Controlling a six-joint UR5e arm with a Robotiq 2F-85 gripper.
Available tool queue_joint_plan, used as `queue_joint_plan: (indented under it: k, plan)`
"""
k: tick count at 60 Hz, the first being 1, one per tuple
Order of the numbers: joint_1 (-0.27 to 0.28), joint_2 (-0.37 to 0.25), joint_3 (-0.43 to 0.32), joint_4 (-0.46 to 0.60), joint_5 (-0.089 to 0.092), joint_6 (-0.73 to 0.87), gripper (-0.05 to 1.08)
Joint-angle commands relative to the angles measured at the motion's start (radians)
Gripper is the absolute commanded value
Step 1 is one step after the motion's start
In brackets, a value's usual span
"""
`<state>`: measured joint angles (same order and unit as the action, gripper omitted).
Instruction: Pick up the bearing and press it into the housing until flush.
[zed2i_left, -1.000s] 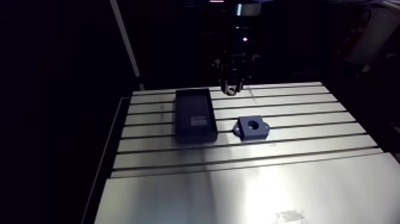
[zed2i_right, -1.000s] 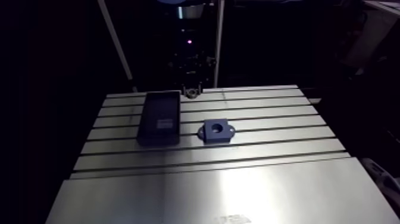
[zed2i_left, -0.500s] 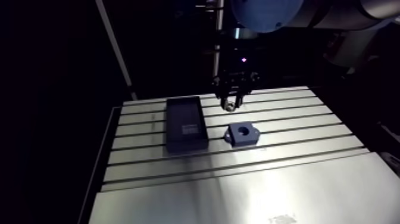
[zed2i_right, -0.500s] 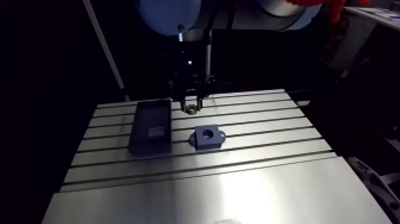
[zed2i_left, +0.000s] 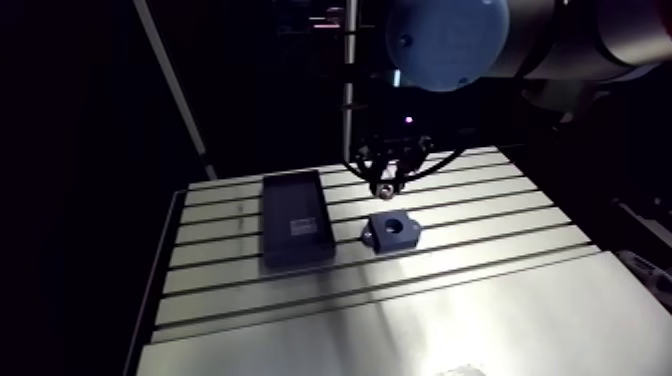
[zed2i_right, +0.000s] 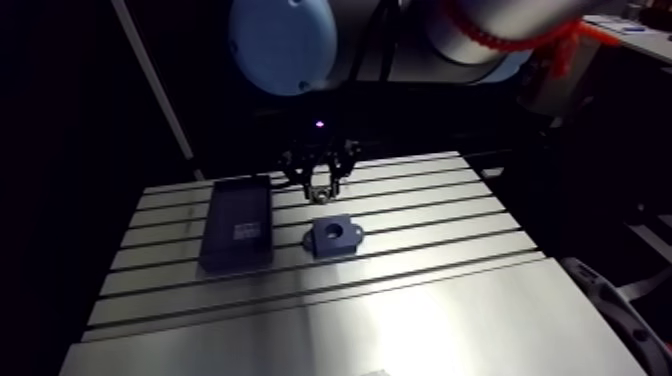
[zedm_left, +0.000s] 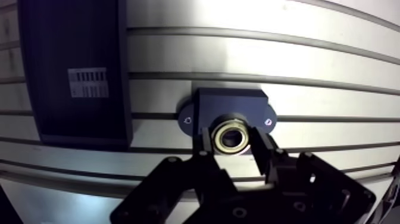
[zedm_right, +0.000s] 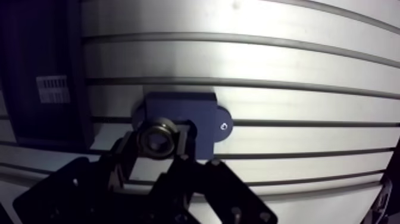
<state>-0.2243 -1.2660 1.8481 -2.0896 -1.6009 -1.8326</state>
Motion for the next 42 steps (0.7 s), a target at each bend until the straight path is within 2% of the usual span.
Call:
queue_joint_plan:
  k: [1,42]
  plan:
    - [-0.009,-0.002,0.024,-0.04,-0.001,-0.004,0.71]
    - [-0.033,0.001,0.056,-0.063,-0.001,-0.024,0.71]
